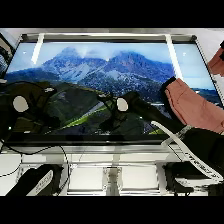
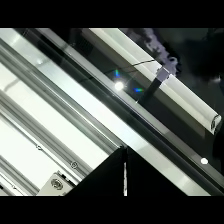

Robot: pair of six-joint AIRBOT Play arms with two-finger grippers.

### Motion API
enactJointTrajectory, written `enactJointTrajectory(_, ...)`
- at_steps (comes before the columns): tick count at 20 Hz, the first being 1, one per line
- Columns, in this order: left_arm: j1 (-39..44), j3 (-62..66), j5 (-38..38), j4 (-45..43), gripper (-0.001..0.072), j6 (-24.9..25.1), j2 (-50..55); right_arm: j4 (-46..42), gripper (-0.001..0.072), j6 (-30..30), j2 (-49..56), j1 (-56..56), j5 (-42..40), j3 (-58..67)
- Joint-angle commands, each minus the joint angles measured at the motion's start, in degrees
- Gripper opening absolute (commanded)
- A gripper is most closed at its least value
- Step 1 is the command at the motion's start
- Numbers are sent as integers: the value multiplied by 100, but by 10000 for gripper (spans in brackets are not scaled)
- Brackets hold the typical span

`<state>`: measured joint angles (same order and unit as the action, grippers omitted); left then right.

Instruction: Fold the clothes and pants, and hang the long-sleeved shirts on hangers.

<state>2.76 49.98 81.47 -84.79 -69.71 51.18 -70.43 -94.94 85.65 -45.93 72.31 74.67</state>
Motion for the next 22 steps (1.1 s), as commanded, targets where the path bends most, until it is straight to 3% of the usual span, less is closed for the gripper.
enactJointTrajectory(1, 0, -2, -4, 0, 417, 2, 2, -28, 20, 4, 31, -120, -46, 2)
enactJointTrajectory(12, 0, -2, -4, -2, 417, 2, 2, -33, 28, 485, 31, -105, -201, 2)
enactJointTrajectory(17, 0, -11, -455, 48, 417, -28, 61, -114, 27, 487, 31, -52, -369, 2)
enactJointTrajectory(19, 0, -15, -1049, -695, 417, 323, 188, -166, 27, 487, 33, -48, -439, 2)
enactJointTrajectory(22, -186, -15, -1867, -2365, 417, -444, 667, -184, 27, 490, 31, -48, -428, 2)
